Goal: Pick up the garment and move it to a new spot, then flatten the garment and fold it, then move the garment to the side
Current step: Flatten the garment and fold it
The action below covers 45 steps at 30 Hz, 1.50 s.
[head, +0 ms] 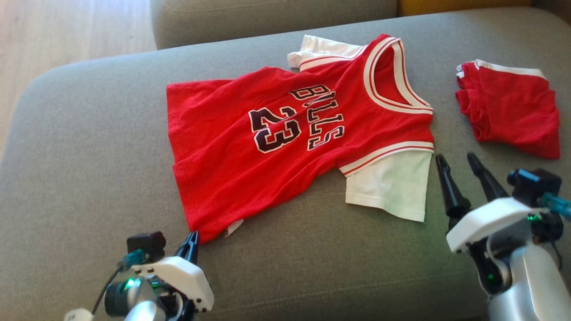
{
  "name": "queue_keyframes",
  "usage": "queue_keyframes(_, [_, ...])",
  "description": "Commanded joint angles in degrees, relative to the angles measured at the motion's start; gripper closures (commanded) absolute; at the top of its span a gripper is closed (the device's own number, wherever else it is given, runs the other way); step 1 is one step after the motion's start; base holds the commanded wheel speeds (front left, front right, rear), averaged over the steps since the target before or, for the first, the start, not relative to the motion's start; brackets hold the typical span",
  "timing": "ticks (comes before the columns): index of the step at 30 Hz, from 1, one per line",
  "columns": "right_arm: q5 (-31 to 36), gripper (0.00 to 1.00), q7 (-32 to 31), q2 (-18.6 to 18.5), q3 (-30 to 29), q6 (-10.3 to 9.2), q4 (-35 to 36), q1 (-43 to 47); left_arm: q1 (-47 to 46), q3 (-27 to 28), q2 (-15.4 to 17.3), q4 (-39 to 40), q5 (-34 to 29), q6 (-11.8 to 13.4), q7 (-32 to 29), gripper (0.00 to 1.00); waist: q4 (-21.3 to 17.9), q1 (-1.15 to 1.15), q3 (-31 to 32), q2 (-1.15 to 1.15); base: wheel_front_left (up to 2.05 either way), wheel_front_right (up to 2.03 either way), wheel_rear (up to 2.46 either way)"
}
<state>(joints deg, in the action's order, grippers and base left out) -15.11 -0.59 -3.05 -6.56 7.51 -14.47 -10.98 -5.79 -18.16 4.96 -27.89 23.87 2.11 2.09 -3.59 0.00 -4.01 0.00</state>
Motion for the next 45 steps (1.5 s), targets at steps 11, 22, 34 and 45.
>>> queue_keyframes(11, [-4.0,0.0,-3.8,0.2,-1.1,-0.02,-6.6,3.9,1.6,4.3,4.1,11.8,-1.4,3.2,7.3,1.0,3.3,0.0,1.9,0.0,0.0,0.0,0.0])
queue_keyframes(22, [-5.0,0.0,0.0,0.2,-2.1,-0.02,-19.7,-0.3,1.4,3.3,4.1,14.6,-1.8,3.3,8.3,1.0,5.3,0.0,0.6,0.0,0.0,0.0,0.0])
queue_keyframes(34, [-6.3,0.0,5.5,0.2,-0.9,-0.02,-34.2,-7.9,0.3,2.0,3.7,14.0,-1.7,3.0,8.5,1.0,6.8,0.0,-1.1,0.0,0.0,0.0,0.0])
queue_keyframes(45, [-11.7,1.0,6.7,0.2,4.9,-0.02,-43.0,-11.5,-0.3,1.7,4.0,12.4,-1.2,3.1,8.5,1.0,6.6,0.0,-0.5,0.0,0.0,0.0,0.0])
